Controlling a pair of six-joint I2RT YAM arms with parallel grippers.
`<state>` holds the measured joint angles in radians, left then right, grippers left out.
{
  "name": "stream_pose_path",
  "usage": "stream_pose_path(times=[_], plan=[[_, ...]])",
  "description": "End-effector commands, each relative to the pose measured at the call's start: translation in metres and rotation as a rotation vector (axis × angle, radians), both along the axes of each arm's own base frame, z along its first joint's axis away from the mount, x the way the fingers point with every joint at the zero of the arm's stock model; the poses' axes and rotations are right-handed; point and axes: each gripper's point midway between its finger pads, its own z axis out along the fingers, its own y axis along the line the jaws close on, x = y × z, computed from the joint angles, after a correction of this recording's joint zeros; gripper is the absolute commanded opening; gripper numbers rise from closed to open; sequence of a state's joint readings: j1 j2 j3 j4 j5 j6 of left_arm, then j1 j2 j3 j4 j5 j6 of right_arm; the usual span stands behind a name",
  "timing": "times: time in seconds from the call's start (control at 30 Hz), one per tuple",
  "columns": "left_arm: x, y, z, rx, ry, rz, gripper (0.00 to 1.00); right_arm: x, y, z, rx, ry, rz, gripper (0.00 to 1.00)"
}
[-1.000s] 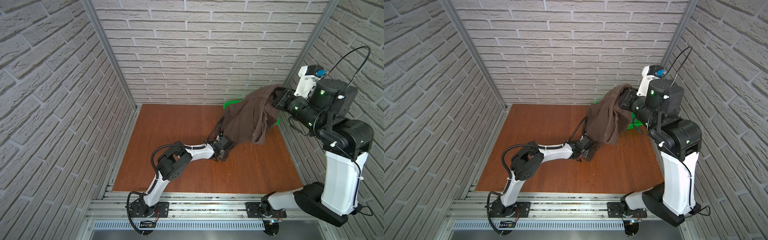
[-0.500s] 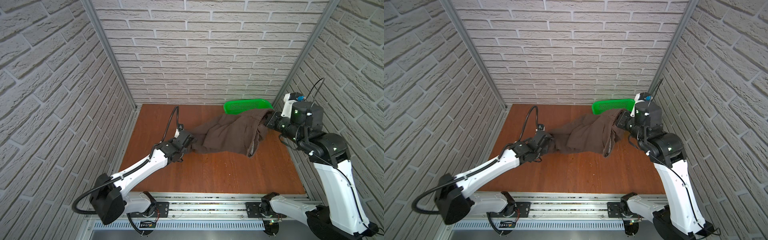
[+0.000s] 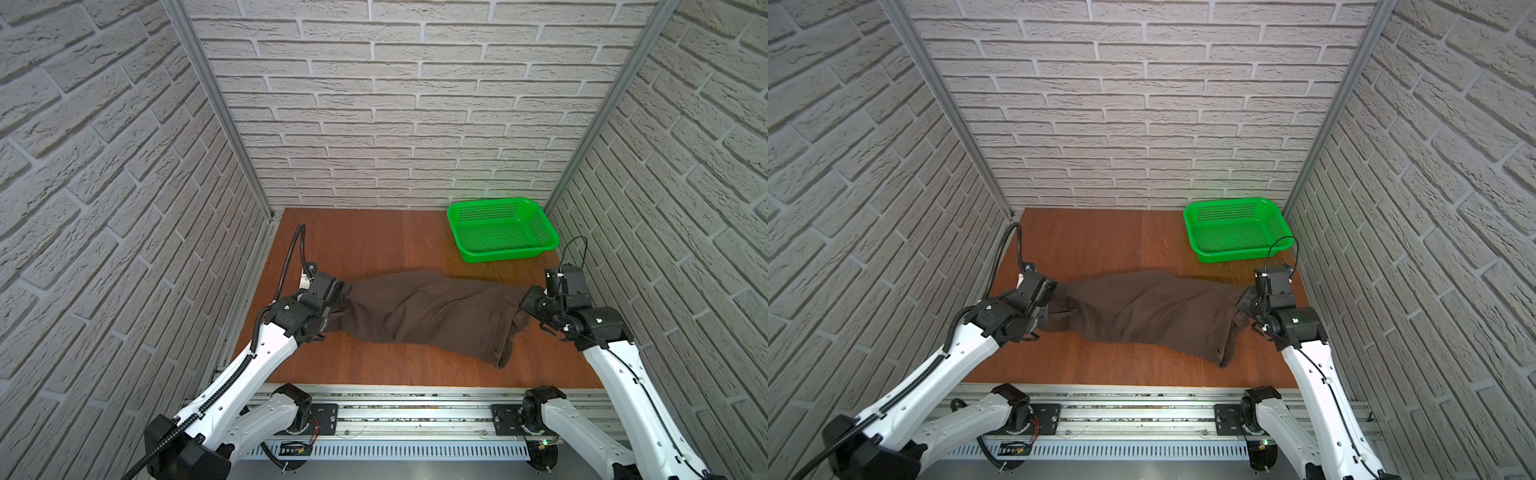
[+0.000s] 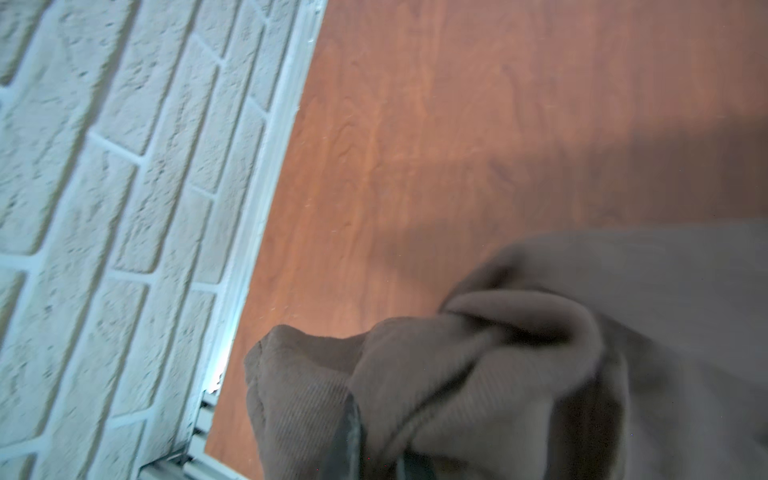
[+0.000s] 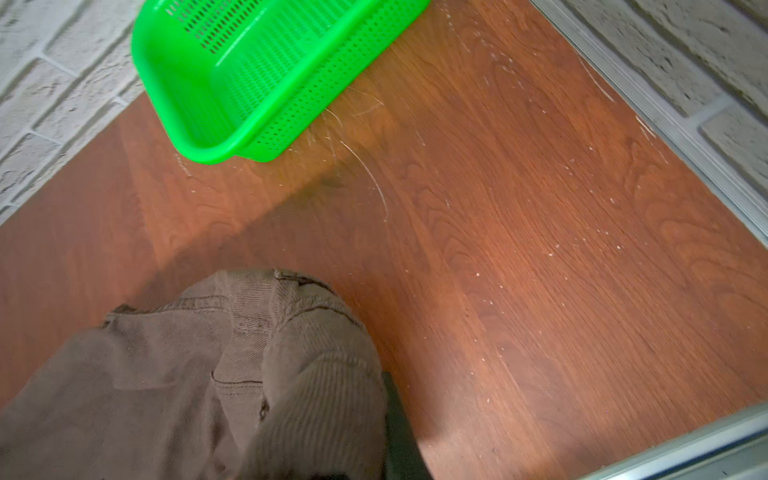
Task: Fold and stack the trousers
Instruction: 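Lay the trousers flat lengthwise, pulling the grippers apart toward the robot, then regrasp the waistband end with the right gripper while the left gripper holds the hem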
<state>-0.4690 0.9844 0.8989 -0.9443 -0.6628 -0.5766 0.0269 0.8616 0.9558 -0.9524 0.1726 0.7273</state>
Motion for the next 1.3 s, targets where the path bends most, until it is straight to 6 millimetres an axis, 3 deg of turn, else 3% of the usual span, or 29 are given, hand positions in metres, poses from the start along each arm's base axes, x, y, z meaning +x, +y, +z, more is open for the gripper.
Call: stream_pose_path(times=[0.0, 0.27, 0.37, 0.43, 0.6, 0.67, 0.73, 0.87, 0.93, 0.97, 1.0, 1.13, 1.27], plan=[[-0.003, 0.021, 0.023, 0.068, -0.038, 0.065, 0.0, 0.009, -0.01, 0.004, 0.005, -0.06, -0.035, 0.05], [-0.032, 0.038, 0.083, 0.032, -0.13, 0.108, 0.0, -0.01, -0.016, 0.0, -0.032, 0.022, -0.021, 0.06], [-0.042, 0.049, 0.093, 0.046, -0.137, 0.146, 0.0, -0.009, -0.022, -0.004, -0.067, 0.067, -0.021, 0.07], [-0.038, 0.049, 0.084, 0.042, -0.112, 0.153, 0.0, -0.002, -0.024, -0.008, -0.071, 0.075, -0.021, 0.07], [-0.018, 0.039, 0.035, -0.015, 0.015, 0.175, 0.0, 0.018, -0.034, -0.027, -0.085, 0.11, -0.042, 0.12], [-0.013, 0.039, 0.016, -0.031, 0.058, 0.2, 0.0, 0.024, -0.037, -0.039, -0.075, 0.14, -0.047, 0.24], [-0.01, 0.042, 0.006, -0.034, 0.08, 0.23, 0.0, 0.027, -0.041, -0.048, -0.061, 0.159, -0.054, 0.42], [-0.012, 0.051, 0.003, -0.037, 0.093, 0.28, 0.49, 0.024, -0.043, -0.045, -0.048, 0.184, -0.065, 0.68], [-0.012, 0.055, 0.009, -0.044, 0.074, 0.294, 0.64, 0.017, -0.043, -0.038, -0.046, 0.184, -0.072, 0.77], [-0.013, 0.056, 0.012, -0.048, 0.066, 0.296, 0.69, 0.011, -0.041, -0.035, -0.034, 0.184, -0.076, 0.79], [-0.014, 0.057, 0.014, -0.048, 0.063, 0.298, 0.74, 0.005, -0.038, -0.034, -0.019, 0.182, -0.08, 0.92], [-0.019, 0.059, 0.018, -0.063, 0.058, 0.314, 0.97, -0.025, -0.023, -0.049, 0.082, 0.197, -0.124, 0.93], [-0.022, 0.051, 0.012, -0.12, 0.054, 0.299, 0.98, -0.062, -0.007, -0.076, 0.175, 0.288, -0.166, 0.92]])
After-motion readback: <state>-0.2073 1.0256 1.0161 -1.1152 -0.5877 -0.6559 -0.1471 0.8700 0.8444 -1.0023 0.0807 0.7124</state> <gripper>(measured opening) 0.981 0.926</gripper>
